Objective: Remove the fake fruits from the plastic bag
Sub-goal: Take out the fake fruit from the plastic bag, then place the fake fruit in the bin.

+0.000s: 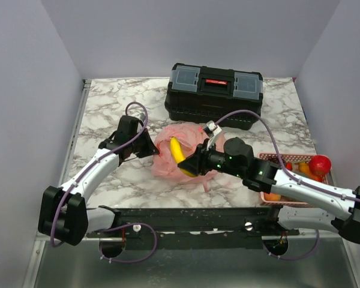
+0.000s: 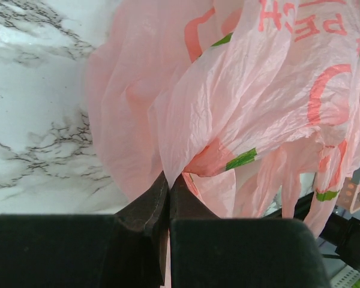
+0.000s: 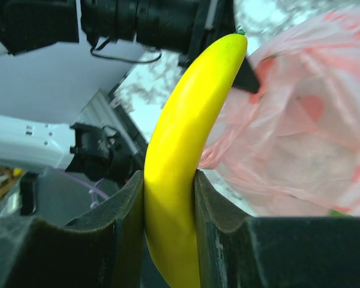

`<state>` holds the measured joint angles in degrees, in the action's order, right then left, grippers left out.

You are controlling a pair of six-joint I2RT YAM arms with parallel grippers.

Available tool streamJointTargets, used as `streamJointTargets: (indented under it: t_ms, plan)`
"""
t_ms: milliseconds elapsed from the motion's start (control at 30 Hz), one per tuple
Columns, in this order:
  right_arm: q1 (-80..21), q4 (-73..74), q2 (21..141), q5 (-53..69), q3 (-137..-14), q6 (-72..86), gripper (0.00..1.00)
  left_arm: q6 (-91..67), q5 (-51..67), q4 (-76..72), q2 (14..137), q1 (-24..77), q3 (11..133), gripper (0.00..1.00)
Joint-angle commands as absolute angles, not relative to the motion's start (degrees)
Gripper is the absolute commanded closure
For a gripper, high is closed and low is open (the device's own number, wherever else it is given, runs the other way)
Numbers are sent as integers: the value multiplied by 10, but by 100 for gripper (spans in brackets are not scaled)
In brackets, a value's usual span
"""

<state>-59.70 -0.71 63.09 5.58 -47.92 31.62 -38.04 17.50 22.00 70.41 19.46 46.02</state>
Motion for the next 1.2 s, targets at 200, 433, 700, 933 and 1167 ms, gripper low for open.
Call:
streamJointTargets:
  t_ms: [200, 433, 700, 933, 1167]
  plan:
    - [-600, 112, 521, -184, -481, 244, 99, -352, 182, 253, 719, 185, 456, 100]
    - [-601, 187, 485, -340, -463, 258, 99, -354, 204, 248, 718, 185, 447, 100]
    - [-487, 282, 506, -416, -467, 354, 99, -366, 227, 233, 702, 185, 430, 100]
    - [-338, 374, 503, -420, -461, 487, 99, -362, 240, 232, 683, 185, 424, 100]
    - [-292, 451, 515, -412, -458, 583, 99, -360, 258, 228, 689, 186, 435, 100]
